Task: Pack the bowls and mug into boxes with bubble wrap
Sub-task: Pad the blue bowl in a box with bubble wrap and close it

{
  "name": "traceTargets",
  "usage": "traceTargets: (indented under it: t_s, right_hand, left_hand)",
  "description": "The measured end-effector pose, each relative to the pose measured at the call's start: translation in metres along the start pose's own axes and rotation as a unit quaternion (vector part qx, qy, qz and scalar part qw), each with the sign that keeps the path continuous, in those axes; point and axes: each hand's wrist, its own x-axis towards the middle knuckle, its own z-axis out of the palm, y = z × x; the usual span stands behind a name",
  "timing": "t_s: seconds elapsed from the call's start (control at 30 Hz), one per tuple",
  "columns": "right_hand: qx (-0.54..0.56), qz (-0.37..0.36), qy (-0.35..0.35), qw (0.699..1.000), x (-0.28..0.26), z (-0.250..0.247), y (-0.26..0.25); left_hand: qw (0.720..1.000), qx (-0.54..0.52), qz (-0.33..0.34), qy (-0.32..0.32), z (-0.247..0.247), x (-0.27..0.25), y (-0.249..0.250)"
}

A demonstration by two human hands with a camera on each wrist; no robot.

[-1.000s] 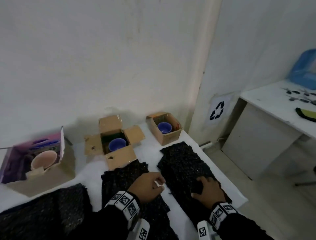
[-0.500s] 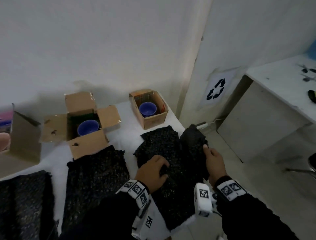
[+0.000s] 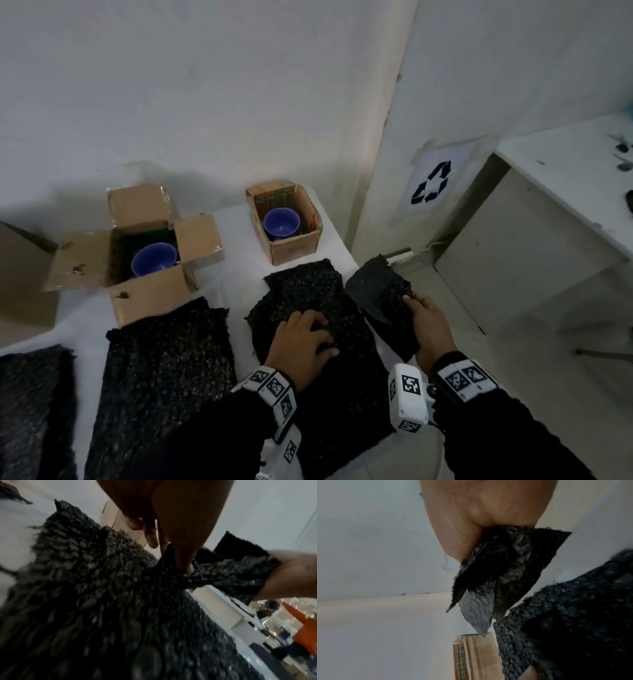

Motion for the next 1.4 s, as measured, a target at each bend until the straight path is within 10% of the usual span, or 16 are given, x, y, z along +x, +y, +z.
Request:
traceTargets:
  t_s: [0.27,0.47,0.7,0.87,1.1,1.4]
  right_hand:
    - [0.059,-0.02,-0.079,0.995,0.019,0.055,-0.042]
    - [0.01,-0.202,-0.043,0.978,0.032,0.128,-0.074]
    - [-0.232,-0.513,-0.001,0.826,0.063,0.213,-0.095]
    - [-0.395,-0.563,-0.044,0.724,0.105,0.243,-0.086]
    - [-0.609,-0.56,-0.073,0.557,0.129,0.256,-0.076]
    - [-0.666,-0.527,-0.073,0.522,0.129,0.249,-0.065]
  left_hand:
    - [0.955,-0.189,-0.089,0.212,-0.098,0.025,-0.03]
    - [0.949,-0.117,-0.08,0.282,-0.15,0.075,-0.091]
    - [0.984,-0.04,-0.082,0.155,-0.145,0.129,-0.132]
    - [0.991,0.104,-0.049,0.064,-0.125,0.15,-0.144]
    - [0.964,0.208,-0.057,0.156,-0.11,0.16,-0.153]
    - [0.954,0.233,-0.065,0.175,-0.118,0.17,-0.155]
